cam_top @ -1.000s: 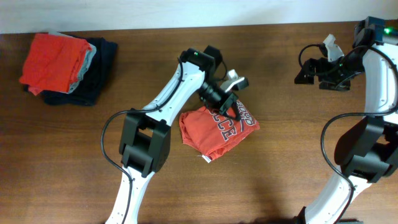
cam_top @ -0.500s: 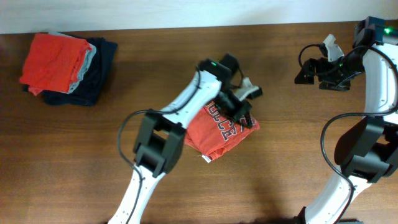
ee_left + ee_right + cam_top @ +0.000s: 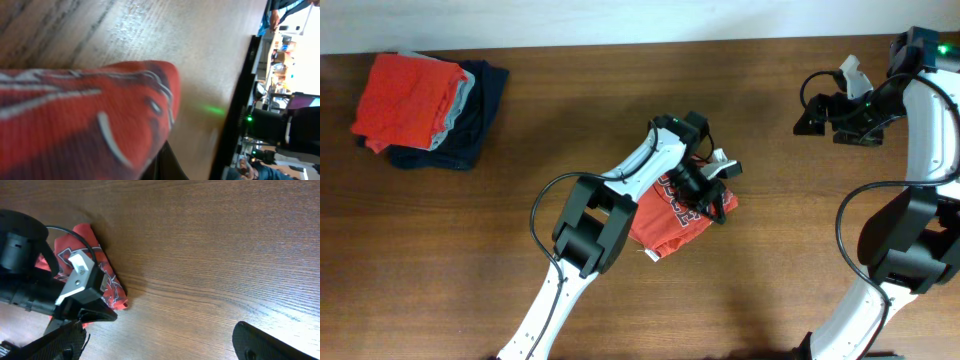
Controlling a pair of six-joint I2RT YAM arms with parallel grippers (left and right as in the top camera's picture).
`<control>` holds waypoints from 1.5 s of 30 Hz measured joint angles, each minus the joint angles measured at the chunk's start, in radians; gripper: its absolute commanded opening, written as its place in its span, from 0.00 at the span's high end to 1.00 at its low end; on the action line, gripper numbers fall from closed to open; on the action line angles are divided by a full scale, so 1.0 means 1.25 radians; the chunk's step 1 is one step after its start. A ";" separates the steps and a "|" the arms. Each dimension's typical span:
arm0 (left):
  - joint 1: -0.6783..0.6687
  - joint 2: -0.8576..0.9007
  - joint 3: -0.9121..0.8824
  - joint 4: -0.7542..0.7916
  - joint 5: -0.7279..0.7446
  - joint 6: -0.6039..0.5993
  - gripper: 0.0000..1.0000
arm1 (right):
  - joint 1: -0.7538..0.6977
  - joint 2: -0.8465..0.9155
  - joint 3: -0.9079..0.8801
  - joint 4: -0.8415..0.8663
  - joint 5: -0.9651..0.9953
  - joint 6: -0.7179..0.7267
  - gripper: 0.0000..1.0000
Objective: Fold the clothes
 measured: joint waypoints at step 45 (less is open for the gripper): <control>0.165 0.062 0.519 -0.216 -0.125 -0.096 1.00 | 0.000 0.000 0.000 0.000 0.000 0.000 0.02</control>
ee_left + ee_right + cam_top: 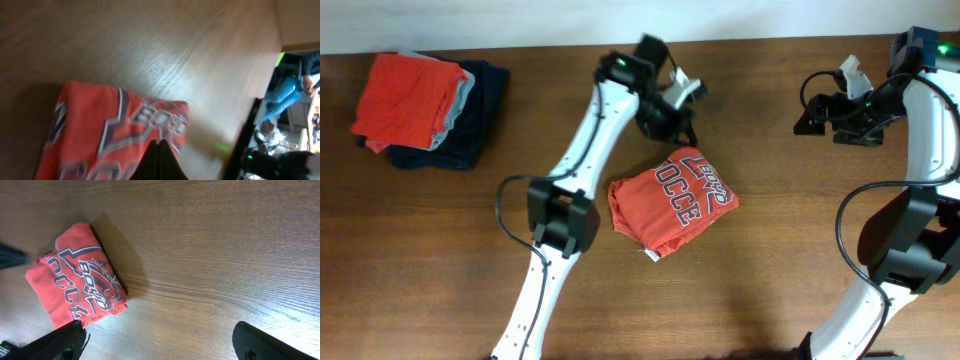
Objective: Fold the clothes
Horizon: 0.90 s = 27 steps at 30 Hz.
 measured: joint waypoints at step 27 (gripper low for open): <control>0.122 0.001 -0.395 -0.059 -0.022 0.030 1.00 | 0.000 0.000 0.000 0.000 0.000 0.000 0.01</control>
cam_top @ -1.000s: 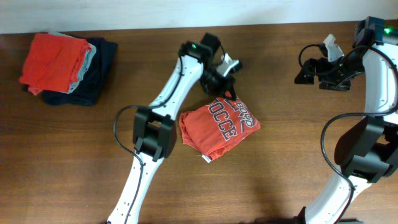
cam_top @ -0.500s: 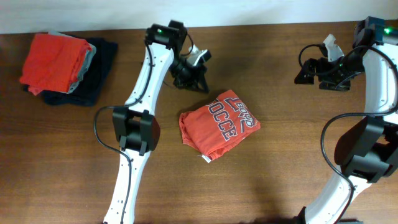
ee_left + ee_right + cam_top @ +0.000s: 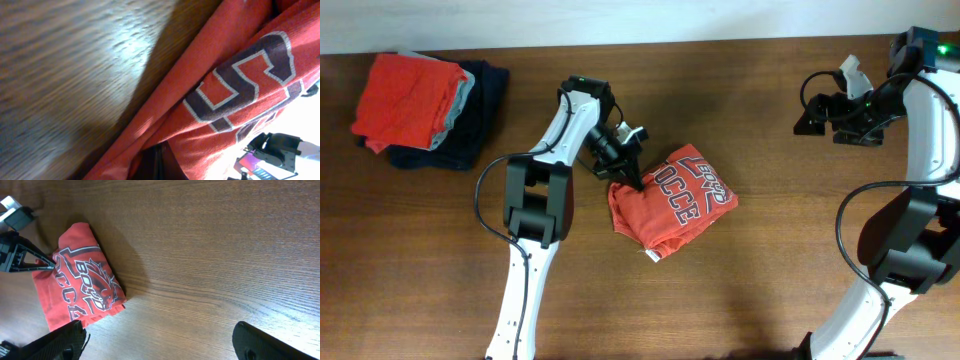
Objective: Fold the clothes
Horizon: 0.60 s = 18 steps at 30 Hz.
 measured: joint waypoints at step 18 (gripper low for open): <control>0.045 -0.147 0.086 -0.070 -0.102 -0.045 1.00 | 0.000 0.000 0.000 0.000 0.000 0.000 0.02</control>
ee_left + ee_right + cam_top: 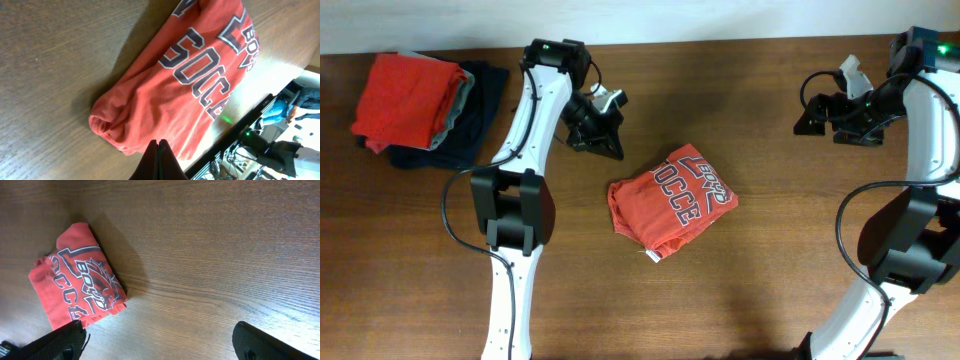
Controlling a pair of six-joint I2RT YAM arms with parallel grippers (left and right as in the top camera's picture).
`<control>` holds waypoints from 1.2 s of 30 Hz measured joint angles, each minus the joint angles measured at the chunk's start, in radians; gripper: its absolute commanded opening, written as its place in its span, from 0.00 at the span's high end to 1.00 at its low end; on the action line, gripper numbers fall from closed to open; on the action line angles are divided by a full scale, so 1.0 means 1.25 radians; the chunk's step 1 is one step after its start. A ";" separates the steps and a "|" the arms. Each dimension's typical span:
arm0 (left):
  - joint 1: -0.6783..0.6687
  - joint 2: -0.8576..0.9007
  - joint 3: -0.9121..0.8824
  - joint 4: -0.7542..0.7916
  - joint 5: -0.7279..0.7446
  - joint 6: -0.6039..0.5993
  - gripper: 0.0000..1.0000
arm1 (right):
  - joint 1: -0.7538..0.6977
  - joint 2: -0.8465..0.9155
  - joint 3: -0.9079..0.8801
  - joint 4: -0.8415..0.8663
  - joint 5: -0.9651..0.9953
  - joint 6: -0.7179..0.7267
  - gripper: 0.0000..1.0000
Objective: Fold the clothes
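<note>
A folded red T-shirt [670, 203] with dark lettering lies in the middle of the wooden table [760, 290], also seen in the left wrist view [185, 95] and the right wrist view [80, 287]. My left gripper [610, 152] hovers just up and left of it, shut, holding nothing; its closed fingertips [158, 150] show in the left wrist view. My right gripper [808, 118] hangs at the far right, open and empty, its fingers [260, 340] wide apart.
A stack of folded clothes, red [405, 95] on grey and navy [475, 120], sits at the table's far left corner. The table's back edge meets a white wall [640, 20]. My right arm's base [910, 250] stands at the right side.
My left gripper, which was pressed against the red shirt's left edge, has come away and now sits up and left of it, clear of the cloth. The shirt and right arm have not moved.
At first my left gripper was down on the right part of the folded red shirt. Then it was up near the table's back edge, clear of the shirt. Then it touched the shirt's left edge. Now it is off the shirt again, shut. The right arm stayed put.
</note>
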 measured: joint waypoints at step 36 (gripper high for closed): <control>-0.042 -0.305 -0.755 0.423 -0.050 -0.033 1.00 | 0.000 0.000 0.000 0.000 0.000 -0.001 0.02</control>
